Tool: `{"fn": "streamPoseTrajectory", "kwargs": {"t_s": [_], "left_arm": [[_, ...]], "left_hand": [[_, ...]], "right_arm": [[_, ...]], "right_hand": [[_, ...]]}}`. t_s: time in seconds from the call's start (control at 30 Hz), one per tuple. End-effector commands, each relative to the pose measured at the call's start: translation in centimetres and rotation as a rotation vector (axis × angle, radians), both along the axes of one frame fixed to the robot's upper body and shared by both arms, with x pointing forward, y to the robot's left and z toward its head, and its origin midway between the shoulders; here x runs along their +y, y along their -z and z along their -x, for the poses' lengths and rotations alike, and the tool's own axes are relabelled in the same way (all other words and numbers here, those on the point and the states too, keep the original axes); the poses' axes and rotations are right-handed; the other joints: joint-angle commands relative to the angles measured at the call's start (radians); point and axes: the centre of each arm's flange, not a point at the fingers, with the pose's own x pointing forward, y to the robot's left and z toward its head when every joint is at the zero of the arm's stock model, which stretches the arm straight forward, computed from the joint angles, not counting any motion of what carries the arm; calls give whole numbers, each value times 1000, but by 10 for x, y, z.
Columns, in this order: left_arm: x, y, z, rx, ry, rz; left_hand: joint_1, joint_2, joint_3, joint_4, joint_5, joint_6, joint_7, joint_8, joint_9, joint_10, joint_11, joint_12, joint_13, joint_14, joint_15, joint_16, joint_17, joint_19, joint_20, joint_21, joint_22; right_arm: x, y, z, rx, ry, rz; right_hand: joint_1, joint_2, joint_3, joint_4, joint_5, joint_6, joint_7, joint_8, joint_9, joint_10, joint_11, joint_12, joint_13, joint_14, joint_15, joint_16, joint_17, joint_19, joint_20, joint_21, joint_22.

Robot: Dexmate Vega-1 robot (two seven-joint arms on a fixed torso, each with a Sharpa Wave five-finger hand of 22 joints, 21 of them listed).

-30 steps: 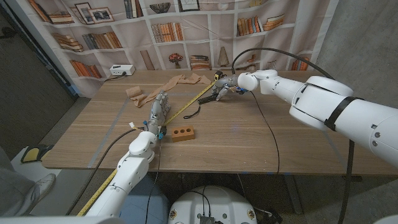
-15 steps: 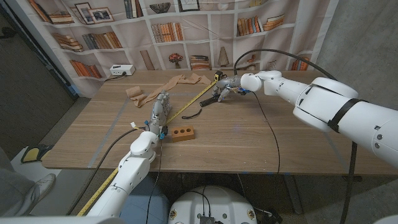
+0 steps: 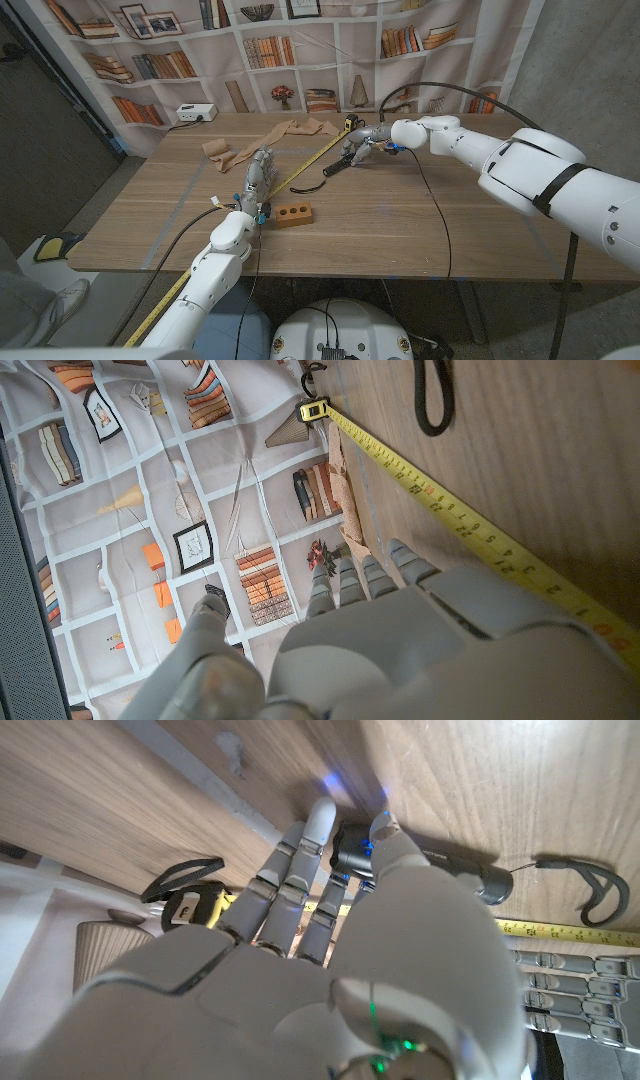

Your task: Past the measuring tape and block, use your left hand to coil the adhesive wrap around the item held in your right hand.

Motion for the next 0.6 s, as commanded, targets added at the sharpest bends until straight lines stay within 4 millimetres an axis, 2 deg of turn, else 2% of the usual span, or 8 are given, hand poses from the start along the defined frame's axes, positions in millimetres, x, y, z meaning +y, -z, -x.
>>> {"fn": "streamPoseTrajectory", "kwargs": {"t_s": [0.03,0.37,0.43,0.6], "left_arm": [[-1,1,3,-3,-2,-1],[-2,-1,4,-3,6,-5],[-2,-1,4,-2,7,-7],[-2,-1,4,1,8,-9]], "left_hand": [[0,9,-5,-2,3,-2,-4,7,3,11,1,6,2,-5,2,8,6,5,-2,10,2],[0,9,-5,-2,3,-1,-2,8,3,14,0,7,2,-5,1,8,6,5,-2,10,2],[0,9,-5,-2,4,0,-2,8,3,15,1,7,2,-5,1,8,6,4,-2,10,2],[0,10,-5,-2,4,0,-3,8,3,15,1,7,2,-5,2,9,6,4,-3,10,2]], "right_arm": [[-6,-9,7,11,-48,-84],[-14,-15,11,4,-64,-129],[-15,-15,12,1,-64,-134],[-21,-16,13,-5,-55,-160]], "right_hand": [[24,36,9,15,1,18,5,3,3,185,-69,63,38,25,-136,11,10,11,-70,17,4],[14,38,6,26,-1,69,14,14,6,223,-68,77,38,66,-135,8,25,15,-66,42,10],[8,38,5,30,-1,80,16,15,7,227,-68,78,37,79,-134,5,29,23,-75,53,12],[1,39,4,34,-1,95,24,18,7,242,-68,82,35,96,-134,1,33,25,-74,63,13]]}}
